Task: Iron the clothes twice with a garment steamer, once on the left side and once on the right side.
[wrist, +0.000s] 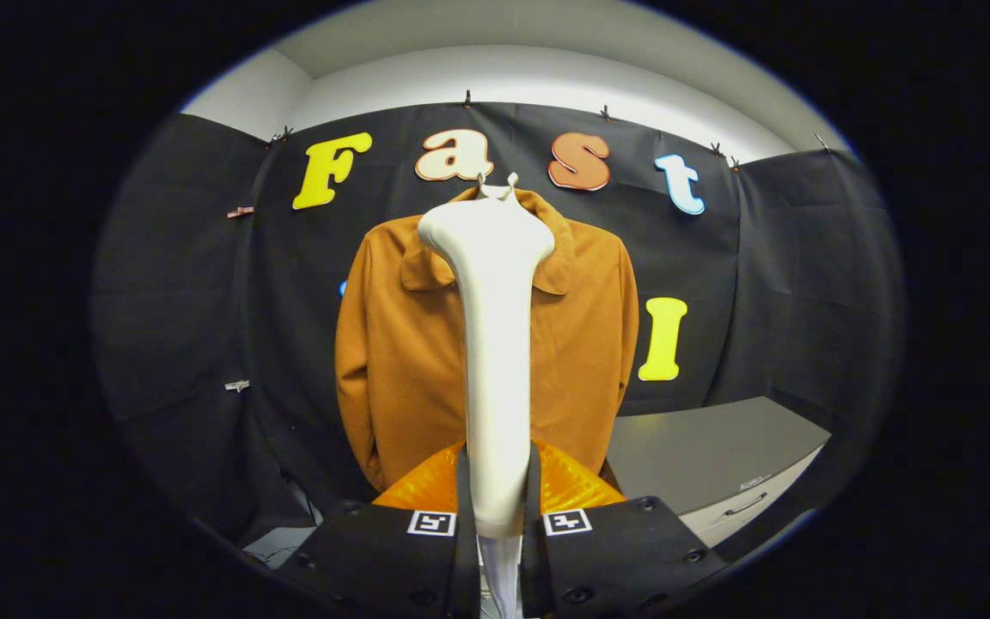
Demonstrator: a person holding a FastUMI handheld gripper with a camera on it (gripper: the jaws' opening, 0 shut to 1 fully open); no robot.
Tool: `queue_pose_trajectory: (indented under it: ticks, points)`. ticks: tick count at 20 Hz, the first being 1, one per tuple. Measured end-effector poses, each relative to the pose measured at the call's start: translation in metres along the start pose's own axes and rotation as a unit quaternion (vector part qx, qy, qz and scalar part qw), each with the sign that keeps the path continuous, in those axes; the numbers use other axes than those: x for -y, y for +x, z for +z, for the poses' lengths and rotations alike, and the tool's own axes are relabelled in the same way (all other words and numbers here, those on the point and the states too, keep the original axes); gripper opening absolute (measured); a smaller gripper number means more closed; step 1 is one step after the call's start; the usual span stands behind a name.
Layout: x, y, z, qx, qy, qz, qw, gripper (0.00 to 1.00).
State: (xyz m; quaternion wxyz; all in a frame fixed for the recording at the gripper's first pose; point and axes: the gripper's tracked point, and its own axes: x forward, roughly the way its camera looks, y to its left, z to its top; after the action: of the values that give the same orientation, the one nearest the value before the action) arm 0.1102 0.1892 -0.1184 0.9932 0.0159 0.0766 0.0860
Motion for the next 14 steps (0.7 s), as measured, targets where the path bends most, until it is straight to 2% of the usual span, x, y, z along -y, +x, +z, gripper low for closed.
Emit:
queue_pose_trajectory:
  ticks: [5, 14]
  points:
    - [-0.040, 0.025, -0.006, 0.000, -0.030, 0.008, 1.000, 0.22]
    - [-0.065, 0.082, -0.051, -0.011, -0.082, -0.023, 0.996, 0.22]
